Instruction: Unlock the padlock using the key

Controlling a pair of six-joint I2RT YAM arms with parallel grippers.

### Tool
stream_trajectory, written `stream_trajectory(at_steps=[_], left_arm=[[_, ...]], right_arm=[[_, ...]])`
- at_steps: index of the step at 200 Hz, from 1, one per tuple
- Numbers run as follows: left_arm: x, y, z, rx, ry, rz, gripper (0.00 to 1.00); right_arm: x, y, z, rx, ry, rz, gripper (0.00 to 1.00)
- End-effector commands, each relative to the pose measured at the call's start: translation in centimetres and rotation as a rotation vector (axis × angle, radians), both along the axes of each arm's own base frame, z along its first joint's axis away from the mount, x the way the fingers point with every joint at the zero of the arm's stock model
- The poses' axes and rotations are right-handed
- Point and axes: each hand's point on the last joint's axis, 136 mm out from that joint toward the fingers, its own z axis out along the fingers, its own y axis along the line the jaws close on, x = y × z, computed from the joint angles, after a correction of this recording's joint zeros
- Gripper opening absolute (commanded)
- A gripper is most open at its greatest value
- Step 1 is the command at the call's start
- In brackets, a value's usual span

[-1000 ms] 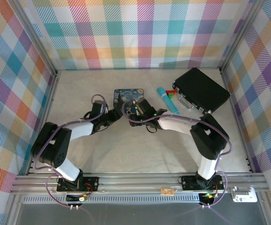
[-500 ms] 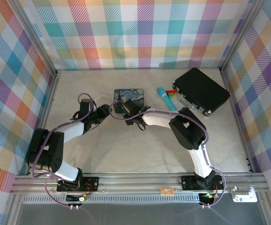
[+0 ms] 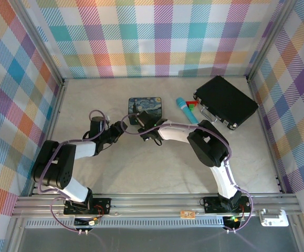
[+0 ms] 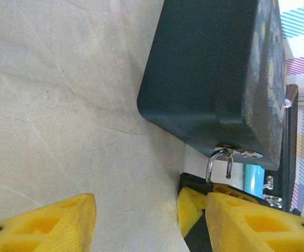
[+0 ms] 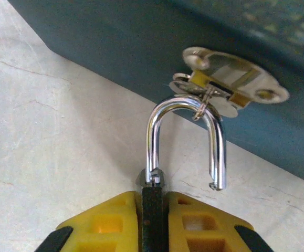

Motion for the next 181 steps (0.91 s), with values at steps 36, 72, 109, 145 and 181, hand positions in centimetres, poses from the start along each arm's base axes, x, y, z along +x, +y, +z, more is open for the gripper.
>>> stream_trajectory(at_steps=[36, 72, 109, 145, 181], left_arm=[[1.4, -4.1, 2.0, -0.142, -0.117, -0.046, 0.55], [2.0, -6.9, 2.3, -0.195, -0.159, -0.076, 0.51], [2.5, -8.1, 2.0, -0.176, -0.168, -0.100, 0.50], [3.4, -8.9, 1.9, -0.179, -0.190, -0.104, 0.46], [3.4, -8.8, 1.2, -0.158, -0.186, -0.107, 0.45]], right_arm=[[-2.0, 0.4, 0.8, 0.206, 0.190, 0.145, 0.04], [-2.8, 0.1, 1.1, 0.338, 0.299, 0.212, 0.03], [-3.4, 0.1, 1.1, 0.458, 0.371, 0.236, 0.04], [-4.2, 0.3, 0.8, 0.508, 0.416, 0.263, 0.04], [-4.2, 0.1, 2.0, 0.609, 0.460, 0.257, 0.03]])
